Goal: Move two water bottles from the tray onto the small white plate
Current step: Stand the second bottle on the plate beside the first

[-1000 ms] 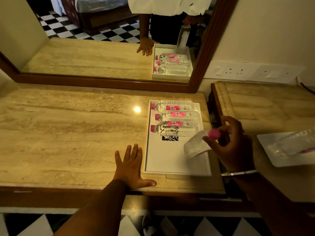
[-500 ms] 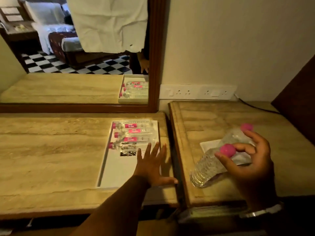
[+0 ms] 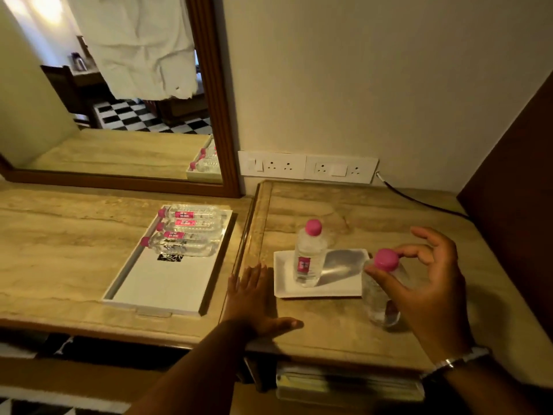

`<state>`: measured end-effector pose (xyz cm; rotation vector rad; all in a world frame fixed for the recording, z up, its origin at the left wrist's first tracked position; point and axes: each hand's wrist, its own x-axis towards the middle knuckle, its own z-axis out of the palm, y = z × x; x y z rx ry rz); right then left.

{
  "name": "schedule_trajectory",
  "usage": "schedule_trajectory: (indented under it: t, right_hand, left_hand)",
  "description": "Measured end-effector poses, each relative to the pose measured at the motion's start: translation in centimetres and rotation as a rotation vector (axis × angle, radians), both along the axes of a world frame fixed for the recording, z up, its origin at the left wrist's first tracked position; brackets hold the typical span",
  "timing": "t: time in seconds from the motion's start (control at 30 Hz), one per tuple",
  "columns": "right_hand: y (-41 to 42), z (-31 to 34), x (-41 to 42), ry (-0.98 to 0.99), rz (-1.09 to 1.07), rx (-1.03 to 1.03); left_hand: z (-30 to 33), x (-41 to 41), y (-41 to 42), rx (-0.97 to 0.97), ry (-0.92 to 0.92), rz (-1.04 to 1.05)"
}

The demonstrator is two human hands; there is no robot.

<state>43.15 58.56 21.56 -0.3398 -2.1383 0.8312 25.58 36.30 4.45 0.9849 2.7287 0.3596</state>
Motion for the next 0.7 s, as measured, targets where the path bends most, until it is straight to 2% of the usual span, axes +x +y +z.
schedule_trajectory:
  t: [0.2,0.3,0.43,0.7]
  right_hand:
    - [3.7,-0.2,-3.4,0.087,-0.071,0.039]
    - [3.8,-1.4,-5.1,0.098,-0.114,-0.031]
    - [3.5,-3.1,-7.2,0.084,-0.132,-0.089]
    - [2.9,-4.8,-8.7,0.049,-0.174,-0.023]
  left_hand:
    - [-0.6,0.0,0.5,-0.032,0.054,-0.002]
    - [-0.9,0.2,0.4,-0.034,0.062,-0.019]
    - [-0.9,0.0,0.6,-0.042,0.071,-0.014]
    - [-0.8,-0.2,0.4,-0.057,0.055,-0.029]
